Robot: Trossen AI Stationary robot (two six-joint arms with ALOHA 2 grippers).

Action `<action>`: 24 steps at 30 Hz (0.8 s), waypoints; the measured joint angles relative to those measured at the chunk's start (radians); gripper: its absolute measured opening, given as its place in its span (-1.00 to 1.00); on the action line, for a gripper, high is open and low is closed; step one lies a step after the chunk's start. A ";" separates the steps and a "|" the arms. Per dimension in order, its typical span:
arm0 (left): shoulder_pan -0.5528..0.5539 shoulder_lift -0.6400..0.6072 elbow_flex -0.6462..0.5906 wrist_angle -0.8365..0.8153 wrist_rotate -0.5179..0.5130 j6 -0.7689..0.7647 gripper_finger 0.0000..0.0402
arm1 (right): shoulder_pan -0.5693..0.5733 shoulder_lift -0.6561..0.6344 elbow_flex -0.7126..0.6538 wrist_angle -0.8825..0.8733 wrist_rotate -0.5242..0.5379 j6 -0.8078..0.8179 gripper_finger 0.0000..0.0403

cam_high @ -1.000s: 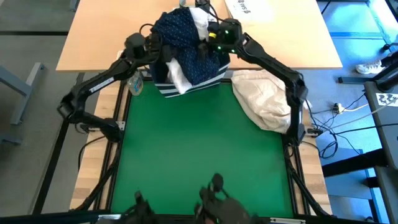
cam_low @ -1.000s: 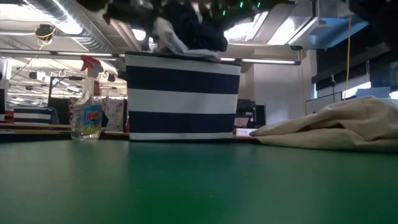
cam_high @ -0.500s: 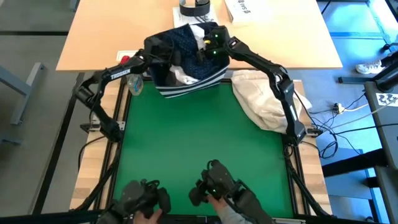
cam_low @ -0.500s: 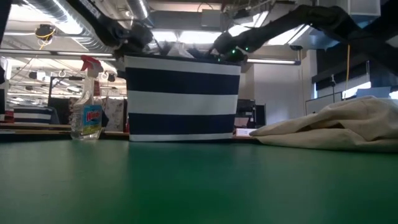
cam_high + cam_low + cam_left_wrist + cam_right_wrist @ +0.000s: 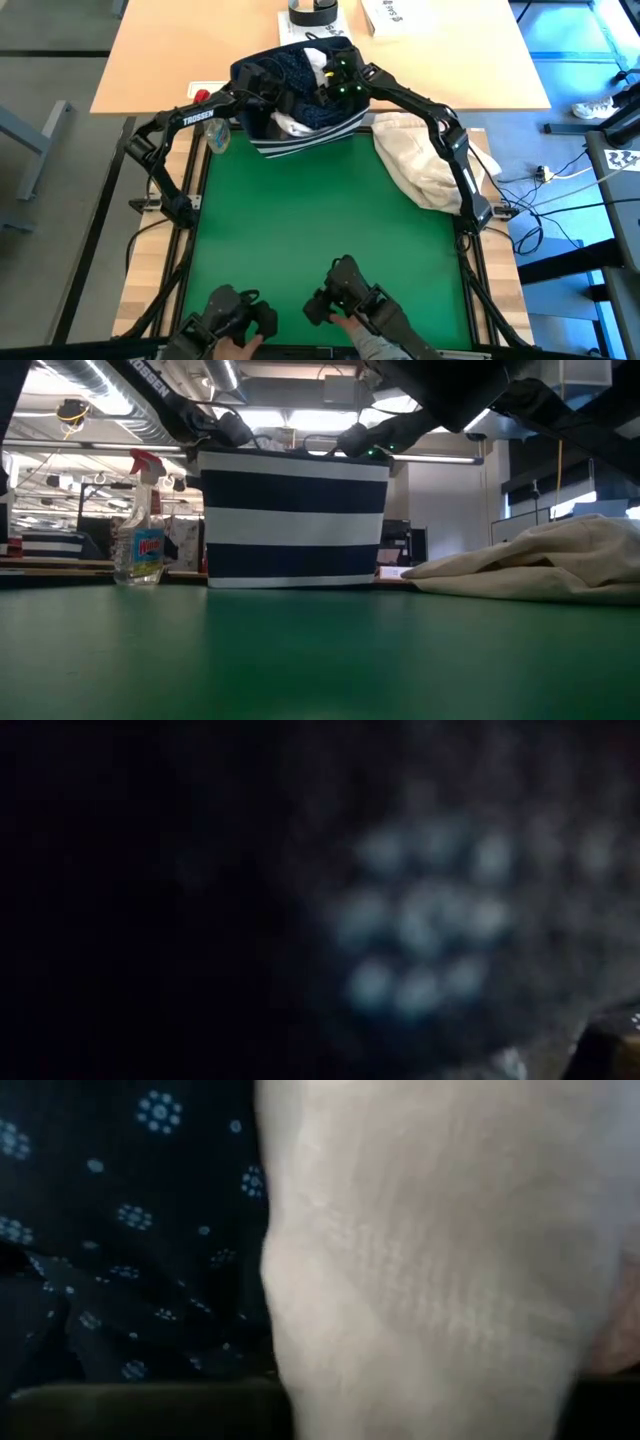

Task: Fold laundry
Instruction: Put the stacked polos into the blue laundry bin

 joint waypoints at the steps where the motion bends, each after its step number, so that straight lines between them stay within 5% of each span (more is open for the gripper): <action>1: 0.000 0.000 0.000 -0.002 -0.003 0.002 -0.36 | 0.000 0.000 0.000 0.001 0.005 -0.003 -0.43; 6: -0.001 -0.008 0.004 -0.010 0.004 0.028 -0.28 | -0.002 0.001 -0.003 0.002 0.022 -0.003 -0.05; 12: 0.005 -0.046 0.087 -0.130 -0.033 0.063 0.06 | -0.004 0.006 0.049 -0.045 0.018 -0.016 0.29; 19: 0.011 -0.067 0.299 -0.455 0.024 0.184 0.27 | -0.006 0.019 0.229 -0.210 0.024 -0.063 0.40; 24: 0.009 -0.068 0.452 -0.647 0.025 0.266 0.26 | -0.006 -0.054 0.202 -0.220 0.018 -0.063 0.40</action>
